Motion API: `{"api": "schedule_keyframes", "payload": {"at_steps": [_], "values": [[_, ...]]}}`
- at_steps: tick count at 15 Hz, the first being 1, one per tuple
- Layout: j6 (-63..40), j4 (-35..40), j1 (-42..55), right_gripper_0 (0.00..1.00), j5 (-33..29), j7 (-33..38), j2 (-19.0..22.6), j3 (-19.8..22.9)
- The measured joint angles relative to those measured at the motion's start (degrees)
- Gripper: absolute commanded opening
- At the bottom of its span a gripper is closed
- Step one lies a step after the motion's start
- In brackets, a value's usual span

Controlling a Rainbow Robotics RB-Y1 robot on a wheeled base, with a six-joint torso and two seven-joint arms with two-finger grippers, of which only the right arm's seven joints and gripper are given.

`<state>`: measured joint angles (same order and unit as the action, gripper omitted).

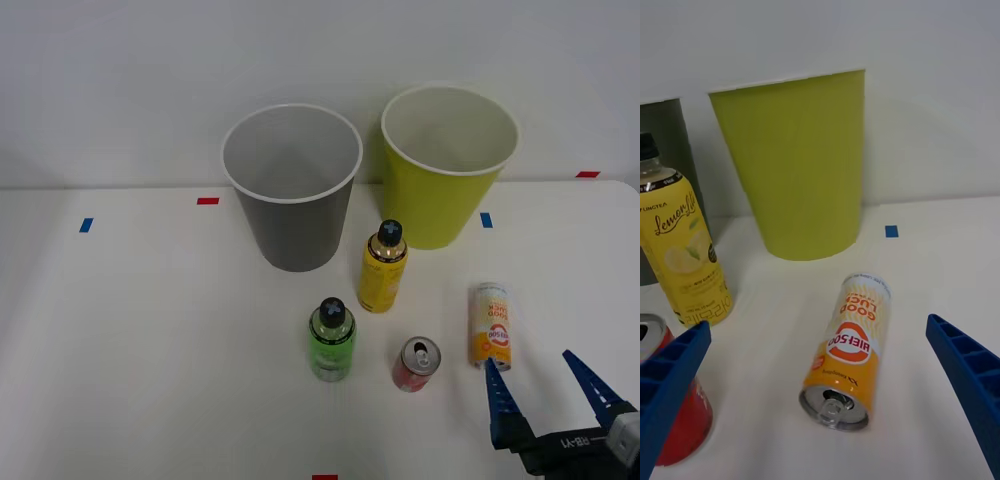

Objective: Put cans in the gray bin, plastic bottles in the light green bin

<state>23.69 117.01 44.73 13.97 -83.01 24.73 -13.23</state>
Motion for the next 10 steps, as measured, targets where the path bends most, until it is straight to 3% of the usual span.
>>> {"api": "schedule_keyframes", "payload": {"at_steps": [5, 10], "values": [[-1.01, 0.43, -3.39, 1.00, 10.07, -0.75, -0.63, -0.09], [-15.93, 7.64, -5.02, 1.00, 11.52, -0.92, -1.64, 2.67]]}}
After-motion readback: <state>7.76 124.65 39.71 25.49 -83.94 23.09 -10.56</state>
